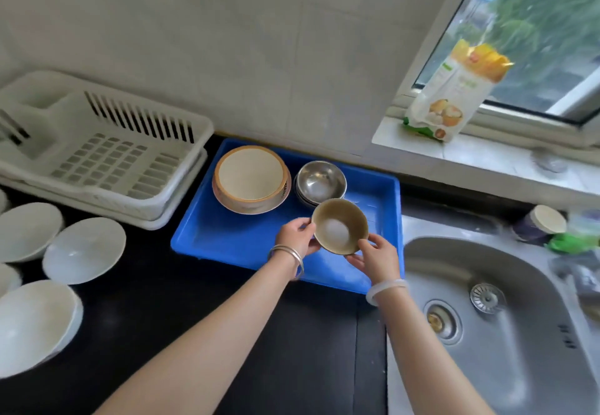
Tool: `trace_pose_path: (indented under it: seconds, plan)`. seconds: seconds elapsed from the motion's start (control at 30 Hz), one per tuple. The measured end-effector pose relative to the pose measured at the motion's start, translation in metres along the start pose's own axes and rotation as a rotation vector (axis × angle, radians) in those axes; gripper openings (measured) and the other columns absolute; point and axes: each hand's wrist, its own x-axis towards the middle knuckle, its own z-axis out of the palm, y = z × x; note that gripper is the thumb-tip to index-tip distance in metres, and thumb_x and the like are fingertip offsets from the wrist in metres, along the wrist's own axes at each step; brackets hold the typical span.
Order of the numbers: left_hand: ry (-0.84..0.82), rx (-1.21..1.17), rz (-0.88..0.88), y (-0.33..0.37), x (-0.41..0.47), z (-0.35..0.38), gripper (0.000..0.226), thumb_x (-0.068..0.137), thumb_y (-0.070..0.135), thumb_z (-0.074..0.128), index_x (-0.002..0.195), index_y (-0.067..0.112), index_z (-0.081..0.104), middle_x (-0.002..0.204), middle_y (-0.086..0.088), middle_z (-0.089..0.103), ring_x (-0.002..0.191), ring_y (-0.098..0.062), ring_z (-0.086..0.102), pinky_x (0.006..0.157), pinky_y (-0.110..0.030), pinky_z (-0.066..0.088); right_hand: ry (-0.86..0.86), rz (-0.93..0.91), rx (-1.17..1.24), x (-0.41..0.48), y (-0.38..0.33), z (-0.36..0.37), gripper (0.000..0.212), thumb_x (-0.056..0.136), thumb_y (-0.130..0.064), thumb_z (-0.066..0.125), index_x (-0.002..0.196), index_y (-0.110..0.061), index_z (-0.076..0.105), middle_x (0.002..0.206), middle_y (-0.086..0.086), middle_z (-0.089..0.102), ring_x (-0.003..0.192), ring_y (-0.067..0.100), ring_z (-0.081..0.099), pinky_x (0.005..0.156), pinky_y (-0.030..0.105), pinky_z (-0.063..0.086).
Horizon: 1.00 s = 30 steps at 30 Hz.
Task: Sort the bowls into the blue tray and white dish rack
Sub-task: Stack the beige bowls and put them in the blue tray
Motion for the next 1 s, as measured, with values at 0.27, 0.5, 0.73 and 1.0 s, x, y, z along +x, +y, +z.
trace_pose_path:
  seconds: [0.27, 0.5, 0.73, 1.0]
  plan:
    - [-0.09, 0.052, -0.106, -0.025, 0.042, 0.065, 0.026, 0.088, -0.006, 0.049, 0.11, -0.004, 0.061, 0.099, -0.012, 0.057, 0.095, -0.025, 0.055, 0.083, -0.036, 0.054, 0.192, 0.118, 0.054, 0.042, 0.011, -0.027, 0.026, 0.088, 0.002, 0.05, 0.114, 0.0, 0.056, 0.104, 0.016, 0.059, 0.059, 0.021, 0.061, 0.05, 0.016, 0.052]
    - [-0.106, -0.012, -0.115, -0.029, 0.075, 0.082, 0.028, 0.089, -0.009, 0.04, 0.107, -0.003, 0.06, 0.1, -0.013, 0.056, 0.098, -0.024, 0.052, 0.074, -0.026, 0.054, 0.229, 0.147, 0.016, 0.079, 0.007, -0.013, 0.029, 0.088, 0.005, 0.049, 0.113, -0.007, 0.058, 0.099, 0.01, 0.058, 0.049, 0.003, 0.053, 0.04, 0.006, 0.042]
    - [-0.049, -0.071, -0.1, -0.033, 0.098, 0.096, 0.024, 0.091, -0.003, 0.04, 0.104, 0.003, 0.06, 0.1, -0.012, 0.058, 0.096, -0.023, 0.053, 0.077, -0.03, 0.05, 0.249, 0.193, 0.141, 0.108, -0.001, -0.001, 0.028, 0.089, 0.003, 0.039, 0.106, -0.008, 0.058, 0.102, 0.014, 0.061, 0.057, 0.019, 0.062, 0.041, 0.014, 0.048]
    - [-0.019, -0.198, -0.101, -0.036, 0.112, 0.113, 0.026, 0.094, 0.004, 0.041, 0.113, 0.009, 0.059, 0.106, -0.011, 0.059, 0.1, -0.025, 0.057, 0.087, -0.032, 0.047, 0.226, 0.189, 0.282, 0.126, -0.006, 0.004, 0.036, 0.092, -0.005, 0.044, 0.126, -0.01, 0.055, 0.119, 0.016, 0.062, 0.096, 0.032, 0.067, 0.068, 0.03, 0.058]
